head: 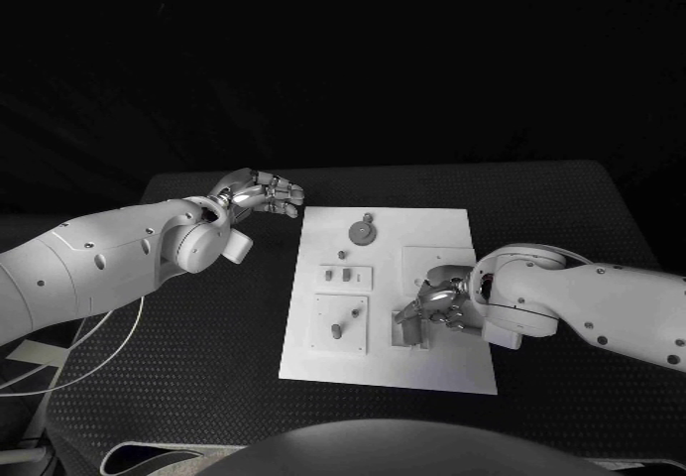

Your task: Assemble the parts on the task board

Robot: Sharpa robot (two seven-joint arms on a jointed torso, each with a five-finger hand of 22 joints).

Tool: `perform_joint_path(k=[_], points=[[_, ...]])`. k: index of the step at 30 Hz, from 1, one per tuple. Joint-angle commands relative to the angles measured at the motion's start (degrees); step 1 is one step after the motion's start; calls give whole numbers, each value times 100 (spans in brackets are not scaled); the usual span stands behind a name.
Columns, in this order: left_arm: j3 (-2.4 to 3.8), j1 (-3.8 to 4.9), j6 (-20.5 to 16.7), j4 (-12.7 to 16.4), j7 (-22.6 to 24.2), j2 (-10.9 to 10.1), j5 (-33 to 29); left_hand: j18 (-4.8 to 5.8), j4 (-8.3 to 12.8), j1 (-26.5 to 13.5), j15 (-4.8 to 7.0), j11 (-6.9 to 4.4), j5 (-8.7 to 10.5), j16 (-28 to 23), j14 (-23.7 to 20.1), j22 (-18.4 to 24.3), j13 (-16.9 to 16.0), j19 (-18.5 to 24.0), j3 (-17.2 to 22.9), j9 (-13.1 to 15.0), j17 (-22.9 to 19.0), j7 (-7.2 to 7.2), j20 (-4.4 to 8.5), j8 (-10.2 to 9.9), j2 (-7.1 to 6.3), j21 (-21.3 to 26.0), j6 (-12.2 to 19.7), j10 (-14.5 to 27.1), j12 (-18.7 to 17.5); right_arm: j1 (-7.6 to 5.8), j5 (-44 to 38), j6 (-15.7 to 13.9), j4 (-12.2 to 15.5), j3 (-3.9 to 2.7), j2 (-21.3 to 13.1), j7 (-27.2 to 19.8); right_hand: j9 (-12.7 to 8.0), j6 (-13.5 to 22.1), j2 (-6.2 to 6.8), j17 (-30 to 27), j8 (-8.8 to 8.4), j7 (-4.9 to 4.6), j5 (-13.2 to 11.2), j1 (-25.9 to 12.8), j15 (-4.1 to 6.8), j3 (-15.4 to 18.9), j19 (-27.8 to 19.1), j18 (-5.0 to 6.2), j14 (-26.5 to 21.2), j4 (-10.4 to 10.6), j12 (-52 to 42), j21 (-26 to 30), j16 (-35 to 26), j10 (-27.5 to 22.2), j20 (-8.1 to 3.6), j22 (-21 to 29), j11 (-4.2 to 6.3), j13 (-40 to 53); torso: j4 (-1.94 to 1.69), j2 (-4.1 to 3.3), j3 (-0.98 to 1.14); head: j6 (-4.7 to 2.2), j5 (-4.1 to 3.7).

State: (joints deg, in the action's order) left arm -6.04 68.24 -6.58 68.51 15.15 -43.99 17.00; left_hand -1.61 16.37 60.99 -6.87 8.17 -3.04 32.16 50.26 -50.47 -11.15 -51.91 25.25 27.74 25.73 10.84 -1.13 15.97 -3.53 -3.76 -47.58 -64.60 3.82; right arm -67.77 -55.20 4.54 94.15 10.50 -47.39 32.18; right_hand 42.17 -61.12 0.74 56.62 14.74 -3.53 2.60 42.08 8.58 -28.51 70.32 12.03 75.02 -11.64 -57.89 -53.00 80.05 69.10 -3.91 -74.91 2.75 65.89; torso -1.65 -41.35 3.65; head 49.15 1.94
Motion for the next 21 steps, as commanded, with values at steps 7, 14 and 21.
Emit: perform_joint_path(k=[7, 14, 21], points=[[4, 8, 77, 19, 32, -2, -28, -65, 1, 5, -14, 11, 11, -39, 39, 10, 11, -5, -36, -5, 13, 17, -23, 34, -3, -29, 7, 16, 12, 11, -29, 78, -25, 9, 13, 14, 12, -62, 96, -21, -4, -6, 19, -96, 27, -402, 46, 297, -13, -321, 13, -23, 29, 44, -17, -82, 4, -3, 1, -2, 1, 8, -2], [4, 8, 80, 20, 30, -2, -28, -65, 1, 5, -14, 11, 11, -42, 39, 11, 11, -6, -36, -6, 16, 17, -22, 34, -3, -29, 7, 17, 12, 19, -28, 95, -31, 9, 31, 16, 26, -70, 514, -51, -32, 0, 19, -301, 35, -530, 61, 297, -17, 34, 24, -6, 35, 47, -44, -70, 11, -4, -2, -2, 3, 17, 1], [4, 8, 81, 20, 28, -1, -28, -65, 1, 4, -14, 11, 11, -43, 39, 11, 12, -6, -36, -6, 18, 17, -23, 34, -4, -29, 7, 17, 12, 24, -29, 160, -27, 10, 38, 24, 50, -63, 822, -99, -56, -1, 20, -324, 35, -702, 73, 297, -31, 347, 31, -3, 33, 43, -65, -73, 10, 1, 0, -1, 2, 39, 12]])
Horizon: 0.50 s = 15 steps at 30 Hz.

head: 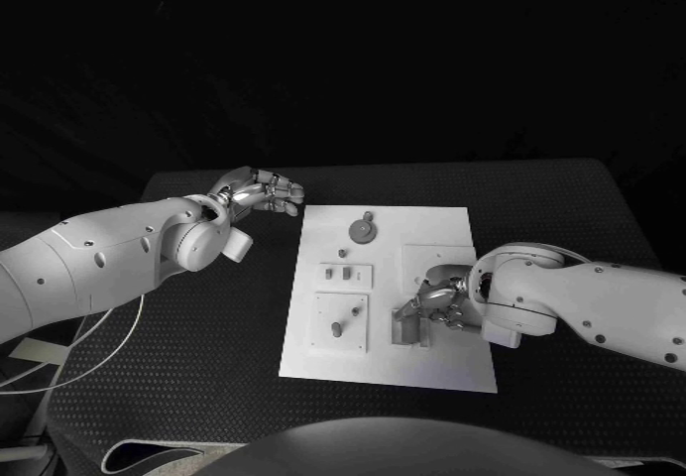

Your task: Assemble the parts on the task board

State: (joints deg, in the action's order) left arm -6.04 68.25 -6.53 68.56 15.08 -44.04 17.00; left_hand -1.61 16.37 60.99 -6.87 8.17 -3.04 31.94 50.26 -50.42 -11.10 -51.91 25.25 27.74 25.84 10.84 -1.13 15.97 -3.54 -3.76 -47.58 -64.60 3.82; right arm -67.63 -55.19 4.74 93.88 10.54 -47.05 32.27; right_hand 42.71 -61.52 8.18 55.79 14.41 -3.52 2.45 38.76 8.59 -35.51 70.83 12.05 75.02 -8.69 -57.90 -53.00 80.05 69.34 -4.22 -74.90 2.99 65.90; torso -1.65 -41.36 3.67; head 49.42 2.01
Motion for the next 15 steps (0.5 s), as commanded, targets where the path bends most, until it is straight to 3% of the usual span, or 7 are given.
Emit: perform_joint_path(k=[1, 15], points=[[4, 8, 76, 15, 34, 4, -27, -65, 1, 4, -14, 11, 11, -22, 40, 7, 7, -5, -37, -6, 8, 17, -23, 34, -4, -29, 8, 17, 12, 10, -30, 138, -1, 5, 6, 16, -2, -22, 95, -21, -25, -2, 35, 11, 33, -13, 21, 295, -34, 72, 33, -4, 33, 18, -34, -74, -14, 1, 0, 1, -1, 12, 6], [4, 8, 77, 14, 33, 5, -27, -65, 0, 2, -14, 12, 11, -27, 40, 9, 8, -5, -37, -7, 13, 17, -23, 35, -4, -29, 8, 17, 12, 14, -45, 191, 0, 8, 12, 28, 5, -16, 126, -42, -31, -5, 35, 17, 32, -36, 19, 295, -43, 127, 35, -3, 28, 14, -35, -75, -16, 2, 1, 1, 0, 27, 20]])
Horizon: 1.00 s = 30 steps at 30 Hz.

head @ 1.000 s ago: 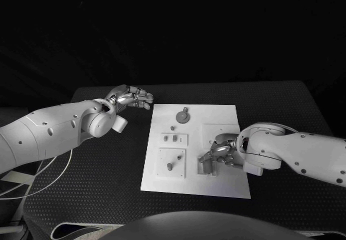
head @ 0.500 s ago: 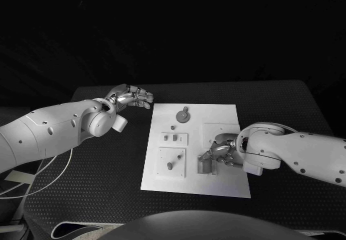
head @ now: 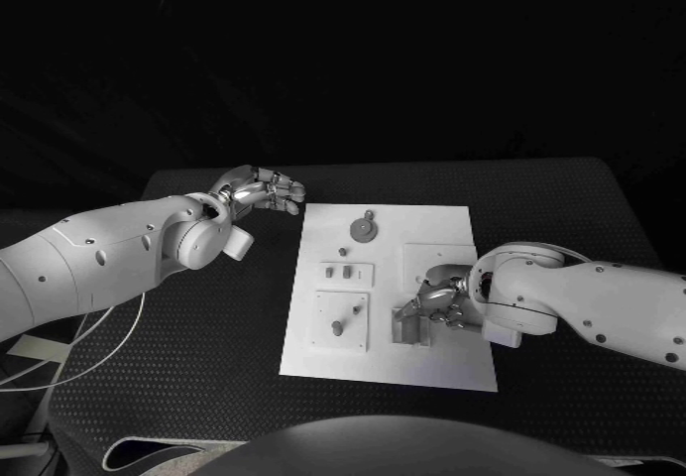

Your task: Assemble the parts on the task board

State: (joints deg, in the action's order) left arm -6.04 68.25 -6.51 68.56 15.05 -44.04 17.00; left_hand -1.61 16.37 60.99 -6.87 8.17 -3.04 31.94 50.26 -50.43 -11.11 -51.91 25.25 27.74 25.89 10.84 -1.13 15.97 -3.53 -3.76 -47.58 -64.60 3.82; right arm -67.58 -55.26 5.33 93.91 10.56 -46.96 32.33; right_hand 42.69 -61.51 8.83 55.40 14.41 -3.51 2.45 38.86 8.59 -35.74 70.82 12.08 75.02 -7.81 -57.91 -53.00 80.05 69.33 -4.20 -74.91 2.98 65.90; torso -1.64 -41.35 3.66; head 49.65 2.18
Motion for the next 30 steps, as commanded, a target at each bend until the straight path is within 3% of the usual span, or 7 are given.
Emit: perform_joint_path(k=[1, 7, 13, 16, 30], points=[[4, 8, 76, 14, 36, 5, -27, -65, 0, 2, -14, 12, 11, -27, 40, 10, 9, -5, -37, -8, 9, 17, -23, 35, -4, -29, 8, 17, 12, 9, -38, 142, -3, 7, 5, 24, 7, -16, 65, -7, -32, -6, 35, 7, 31, -13, 20, 292, -45, 44, 36, -3, 26, 14, -36, -75, -16, 2, 1, 0, 1, 4, 3], [4, 8, 77, 15, 35, 6, -27, -65, -1, 1, -14, 12, 11, -30, 41, 11, 10, -6, -37, -8, 12, 18, -23, 35, -3, -30, 8, 17, 12, 10, -58, 142, -14, 8, 9, 26, 21, 1, 238, -42, -49, -12, 36, -15, 27, -74, 13, 292, -61, 218, 44, 7, 13, -1, -37, -72, -21, 4, 1, 0, 1, 4, 3], [4, 8, 77, 16, 35, 7, -27, -65, -1, 1, -14, 12, 11, -32, 42, 12, 10, -6, -37, -9, 15, 17, -23, 35, -3, -30, 9, 17, 12, 12, -77, 93, -14, 8, 9, 22, 50, 43, 626, -95, -80, -26, 36, -2, 18, -264, 27, 292, -80, 644, 51, 16, -2, -13, -51, -66, -30, 10, 0, 1, 3, 10, 4], [4, 8, 76, 16, 35, 8, -27, -65, -1, 1, -14, 12, 11, -33, 42, 13, 11, -6, -37, -9, 17, 17, -23, 35, -4, -30, 9, 18, 12, 12, -119, 54, -13, 8, 10, 19, 58, 63, 721, -106, -93, -30, 36, -29, 14, -265, 22, 292, -87, 765, 52, 18, -6, -21, -52, -67, -38, 13, 1, 1, 4, 15, 7], [4, 8, 75, 14, 30, 7, -27, -65, -1, 0, -14, 12, 11, -39, 43, 15, 12, -6, -37, -10, 24, 18, -23, 36, -4, -30, 10, 18, 12, 12, -151, 7, -3, 9, -5, -10, 67, 89, 767, -107, -109, -37, 37, -43, 8, -226, 10, 292, -93, 857, 52, 19, -5, -32, -57, -73, -44, 20, 2, 1, 4, 11, 6]])
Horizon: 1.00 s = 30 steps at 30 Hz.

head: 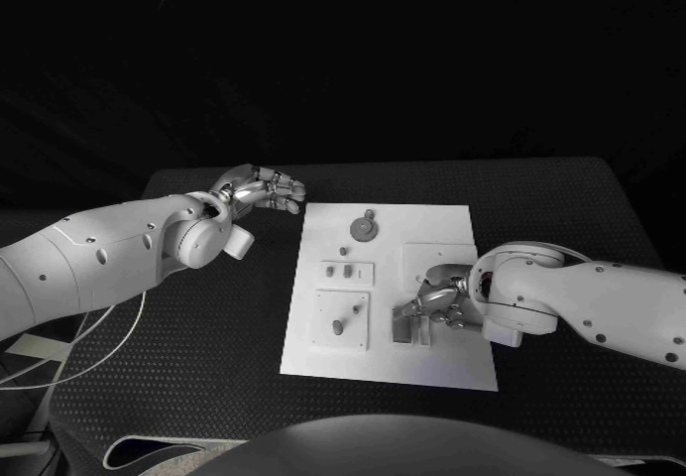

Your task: Assemble the parts on the task board

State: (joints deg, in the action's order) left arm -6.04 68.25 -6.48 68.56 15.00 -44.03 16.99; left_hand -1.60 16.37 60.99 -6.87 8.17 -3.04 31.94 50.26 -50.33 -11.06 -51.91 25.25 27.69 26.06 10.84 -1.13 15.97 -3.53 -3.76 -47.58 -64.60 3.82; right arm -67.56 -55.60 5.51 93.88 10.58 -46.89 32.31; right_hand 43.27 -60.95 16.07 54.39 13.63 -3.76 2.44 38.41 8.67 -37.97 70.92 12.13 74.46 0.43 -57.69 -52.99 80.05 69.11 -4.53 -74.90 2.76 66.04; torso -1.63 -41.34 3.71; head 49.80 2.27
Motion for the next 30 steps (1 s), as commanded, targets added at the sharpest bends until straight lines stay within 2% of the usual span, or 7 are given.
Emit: perform_joint_path(k=[1, 7, 9, 14, 19, 26, 30], points=[[4, 8, 71, 14, 36, 6, -27, -65, -1, 0, -14, 12, 11, -40, 43, 5, 8, -6, -36, -6, 8, 18, -23, 36, -4, -30, 10, 18, 12, 9, -126, -18, 9, 6, -21, -18, 10, 33, 41, -6, -31, -12, 37, 5, 1, -2, 0, 287, -38, 35, 30, 18, -5, -10, -25, -73, -21, 6, 1, 0, -3, -11, -6], [4, 8, 70, 10, 39, 7, -27, -65, -1, 1, -14, 12, 11, -43, 44, 6, 9, -6, -36, -6, 11, 18, -22, 36, -3, -31, 10, 18, 12, 6, -266, -26, 130, 4, -171, -216, 24, 29, 9, -5, -28, -10, 38, 94, 2, -5, 6, 287, -36, 39, 21, 9, 1, -7, -37, -79, -20, 13, 0, 1, -3, -27, -9], [4, 8, 69, 9, 41, 5, -27, -66, 0, 1, -14, 12, 11, -43, 44, 7, 9, -6, -35, -6, 12, 17, -22, 36, -2, -31, 10, 18, 12, -15, -342, -17, 205, 2, -246, -448, 30, 29, -5, 2, -28, -10, 38, 138, 2, -1, 9, 287, -31, 29, 18, 4, 7, -5, -41, -81, -20, 16, 2, 3, -2, -39, -7], [4, 8, 71, 3, 44, 6, -27, -65, 0, 2, -14, 12, 11, -45, 44, 8, 9, -6, -35, -6, 14, 17, -22, 37, -2, -31, 9, 17, 13, -211, -938, -188, 407, -7, -447, -920, 49, 82, -155, 15, -53, -26, 38, 490, -11, 62, 19, 287, -22, -227, -3, -18, 26, 2, -61, -91, -34, 32, 10, 4, -1, -82, -37], [4, 8, 78, -20, 44, 14, -27, -65, 0, 1, -14, 11, 11, -47, 45, 8, 10, -6, -35, -7, 17, 17, -23, 38, -2, -31, 8, 16, 13, -447, -1453, -302, 530, -45, -658, -1468, 71, 107, -225, 101, -66, -40, 36, 754, -27, 201, 30, 287, 25, -518, -36, -32, 75, 25, -62, -90, -48, 50, 17, 7, -1, -114, -70], [3, 7, 89, -44, 49, 36, -27, -65, 0, 2, -14, 11, 11, -49, 45, 9, 10, -6, -34, -7, 20, 17, -23, 39, 0, -31, 8, 16, 13, -651, -2504, -9, 663, -51, -932, -2039, 83, 151, -341, 115, -97, -61, 37, 1023, -48, 274, 41, 287, 37, -792, -92, -34, 97, 46, -63, -84, -68, 84, 15, 11, 1, -155, -147], [3, 7, 93, -50, 52, 46, -27, -65, -1, 2, -14, 11, 11, -51, 46, 10, 10, -6, -34, -7, 21, 17, -22, 39, 1, -31, 8, 15, 14, -666, -3173, 509, 648, -50, -1090, -2021, 94, 128, -352, 75, -91, -63, 36, 1104, -55, 302, 30, 287, 19, -882, -99, -26, 82, 55, -48, -81, -73, 86, 9, 6, -2, -165, -173]])
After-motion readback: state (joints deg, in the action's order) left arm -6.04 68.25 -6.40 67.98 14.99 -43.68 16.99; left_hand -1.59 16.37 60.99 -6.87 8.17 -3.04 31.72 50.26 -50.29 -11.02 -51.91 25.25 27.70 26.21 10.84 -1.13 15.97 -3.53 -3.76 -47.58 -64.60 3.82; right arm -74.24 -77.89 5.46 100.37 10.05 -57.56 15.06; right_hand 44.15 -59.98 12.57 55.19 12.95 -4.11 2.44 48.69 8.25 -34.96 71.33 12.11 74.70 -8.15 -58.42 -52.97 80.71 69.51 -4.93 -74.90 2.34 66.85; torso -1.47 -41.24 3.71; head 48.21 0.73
